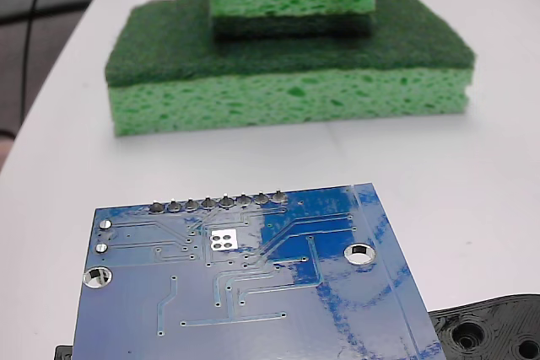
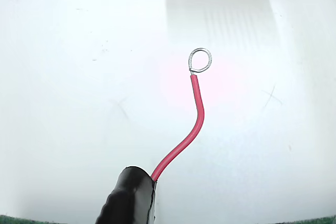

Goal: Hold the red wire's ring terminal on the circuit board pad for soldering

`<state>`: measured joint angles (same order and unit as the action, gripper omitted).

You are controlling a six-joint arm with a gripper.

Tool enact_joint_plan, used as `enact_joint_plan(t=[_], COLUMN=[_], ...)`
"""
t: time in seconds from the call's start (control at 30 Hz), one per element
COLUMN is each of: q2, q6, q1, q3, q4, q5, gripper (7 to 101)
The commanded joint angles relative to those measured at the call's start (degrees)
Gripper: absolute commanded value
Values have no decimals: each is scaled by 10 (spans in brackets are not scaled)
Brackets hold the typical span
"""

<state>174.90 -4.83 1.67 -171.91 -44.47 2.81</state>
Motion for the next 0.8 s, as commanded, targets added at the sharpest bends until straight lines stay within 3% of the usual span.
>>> enact_joint_plan(t=[0.03, 0.8], q2=[1, 1], q6=[3, -3], q1=[4, 4], q3=[4, 4], q4=[3, 3], q5=[-4, 3], gripper=[1003, 1003])
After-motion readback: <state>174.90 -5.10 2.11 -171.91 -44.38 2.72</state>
